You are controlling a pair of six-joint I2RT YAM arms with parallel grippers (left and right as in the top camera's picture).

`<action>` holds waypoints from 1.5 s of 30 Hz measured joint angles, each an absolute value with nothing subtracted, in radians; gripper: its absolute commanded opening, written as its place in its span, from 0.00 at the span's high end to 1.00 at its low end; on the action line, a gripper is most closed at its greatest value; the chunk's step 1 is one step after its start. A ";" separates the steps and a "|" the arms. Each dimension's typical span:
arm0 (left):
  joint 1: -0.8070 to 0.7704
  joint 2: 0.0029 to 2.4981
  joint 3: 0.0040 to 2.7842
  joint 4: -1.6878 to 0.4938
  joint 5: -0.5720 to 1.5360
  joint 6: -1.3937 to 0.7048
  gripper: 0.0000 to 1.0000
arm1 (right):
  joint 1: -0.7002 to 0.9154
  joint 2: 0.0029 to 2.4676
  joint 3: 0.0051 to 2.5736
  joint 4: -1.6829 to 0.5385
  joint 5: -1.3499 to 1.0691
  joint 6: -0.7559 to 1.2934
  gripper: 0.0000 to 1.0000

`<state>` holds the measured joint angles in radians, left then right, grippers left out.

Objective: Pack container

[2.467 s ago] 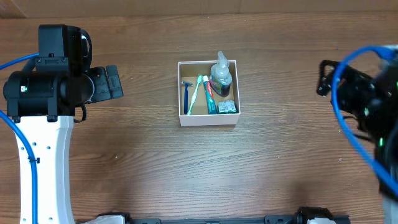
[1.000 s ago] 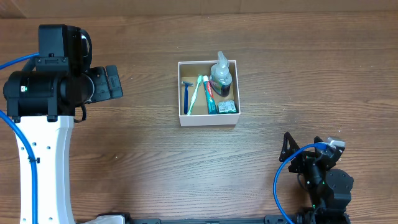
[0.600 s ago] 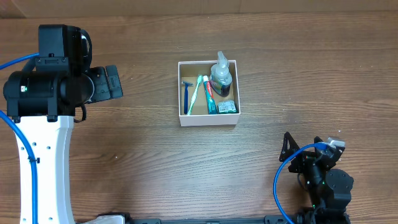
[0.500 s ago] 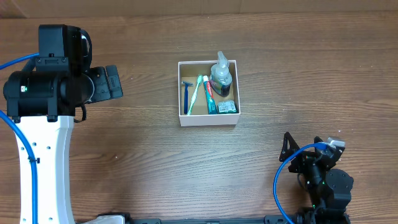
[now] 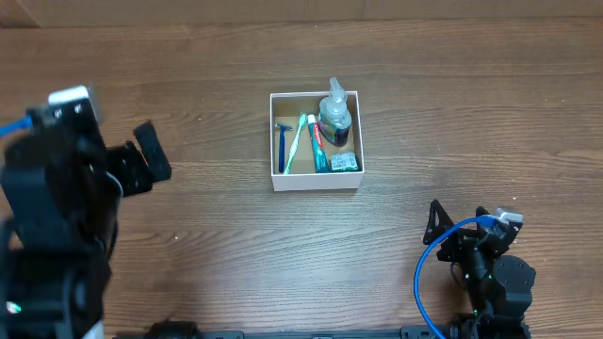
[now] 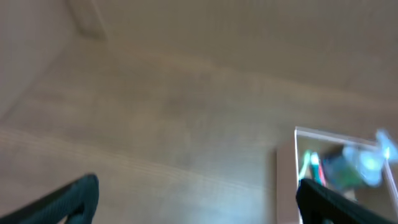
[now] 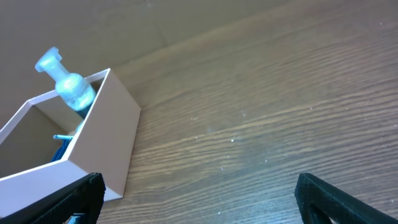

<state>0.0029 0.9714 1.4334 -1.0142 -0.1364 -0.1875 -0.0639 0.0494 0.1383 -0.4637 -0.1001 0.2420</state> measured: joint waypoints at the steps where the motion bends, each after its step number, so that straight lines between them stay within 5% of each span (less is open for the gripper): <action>1: 0.004 0.926 1.337 -0.928 -0.126 -0.175 0.00 | -0.064 0.049 0.138 -0.464 -0.101 0.242 0.00; 8: 0.007 0.638 0.632 -0.522 -0.017 -0.093 0.00 | -0.064 0.049 0.138 -0.464 -0.101 0.242 0.00; 17: 0.007 0.224 0.187 -0.461 0.035 -0.094 0.00 | -0.064 0.049 0.138 -0.465 -0.101 0.242 0.00; 45: 0.007 0.150 0.133 -0.440 0.060 -0.094 0.00 | -0.064 0.049 0.138 -0.464 -0.101 0.242 0.00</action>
